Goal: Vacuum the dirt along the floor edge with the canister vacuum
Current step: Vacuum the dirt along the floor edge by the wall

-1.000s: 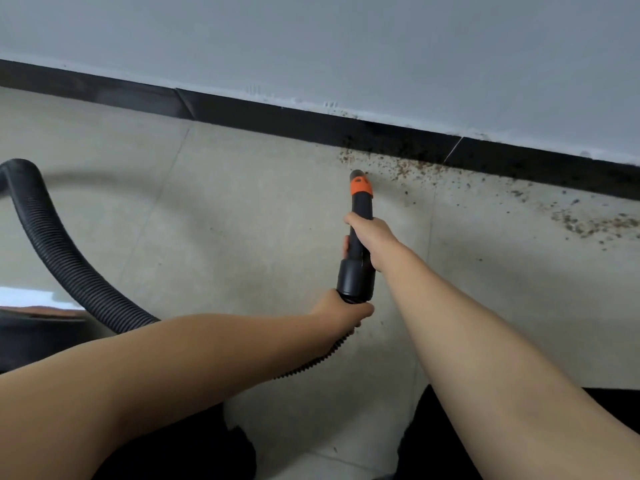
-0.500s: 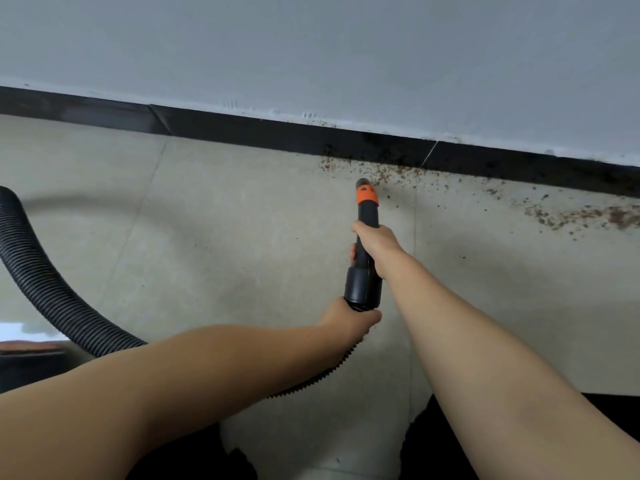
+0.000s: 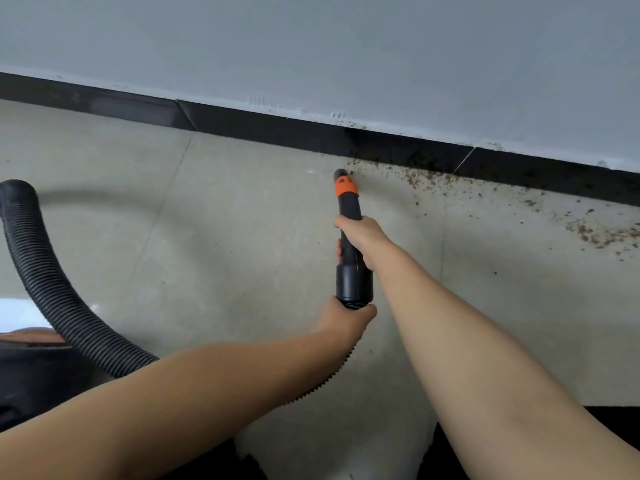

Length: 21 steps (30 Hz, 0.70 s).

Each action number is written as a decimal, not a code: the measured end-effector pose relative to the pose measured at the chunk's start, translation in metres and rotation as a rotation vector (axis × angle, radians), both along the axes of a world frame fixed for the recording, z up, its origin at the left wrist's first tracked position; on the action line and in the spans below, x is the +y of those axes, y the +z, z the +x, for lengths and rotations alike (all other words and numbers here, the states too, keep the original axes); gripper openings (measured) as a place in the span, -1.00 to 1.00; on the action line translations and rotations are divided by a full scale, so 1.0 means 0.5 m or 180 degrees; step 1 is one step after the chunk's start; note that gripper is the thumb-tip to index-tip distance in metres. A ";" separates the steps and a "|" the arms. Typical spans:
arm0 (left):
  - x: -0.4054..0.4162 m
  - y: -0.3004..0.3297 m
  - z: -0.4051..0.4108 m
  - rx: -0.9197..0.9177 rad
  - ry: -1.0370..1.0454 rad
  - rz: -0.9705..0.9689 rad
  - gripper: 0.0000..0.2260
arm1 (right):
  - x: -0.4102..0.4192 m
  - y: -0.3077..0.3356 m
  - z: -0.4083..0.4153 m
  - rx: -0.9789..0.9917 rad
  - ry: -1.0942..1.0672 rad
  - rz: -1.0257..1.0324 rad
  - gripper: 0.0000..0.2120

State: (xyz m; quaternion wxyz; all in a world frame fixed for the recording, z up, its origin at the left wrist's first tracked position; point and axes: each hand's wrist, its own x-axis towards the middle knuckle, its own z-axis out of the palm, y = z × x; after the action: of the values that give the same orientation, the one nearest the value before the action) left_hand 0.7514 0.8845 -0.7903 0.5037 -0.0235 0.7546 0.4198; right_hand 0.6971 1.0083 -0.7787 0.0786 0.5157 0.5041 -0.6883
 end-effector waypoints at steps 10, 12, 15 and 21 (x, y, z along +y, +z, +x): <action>0.017 -0.009 0.013 -0.0010 -0.0325 -0.0064 -0.82 | 0.033 -0.011 0.039 -0.0079 -0.0339 0.0141 -0.89; 0.032 -0.006 0.025 -0.0122 -0.0435 0.0033 -0.75 | 0.052 -0.012 0.059 -0.0141 -0.0445 0.0190 -0.89; 0.056 -0.001 0.031 -0.0177 -0.0525 0.0148 -0.79 | 0.080 -0.012 0.077 -0.0193 -0.0604 0.0246 -0.89; 0.069 0.002 0.008 -0.0133 -0.0431 0.0122 -0.84 | 0.094 -0.010 0.051 -0.0126 -0.0649 0.0154 -0.89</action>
State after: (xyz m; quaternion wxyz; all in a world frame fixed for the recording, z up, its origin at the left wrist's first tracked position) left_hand 0.7556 0.9191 -0.7894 0.5469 0.0286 0.7357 0.3985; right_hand 0.7226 1.0555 -0.7837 0.0057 0.5795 0.4638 -0.6701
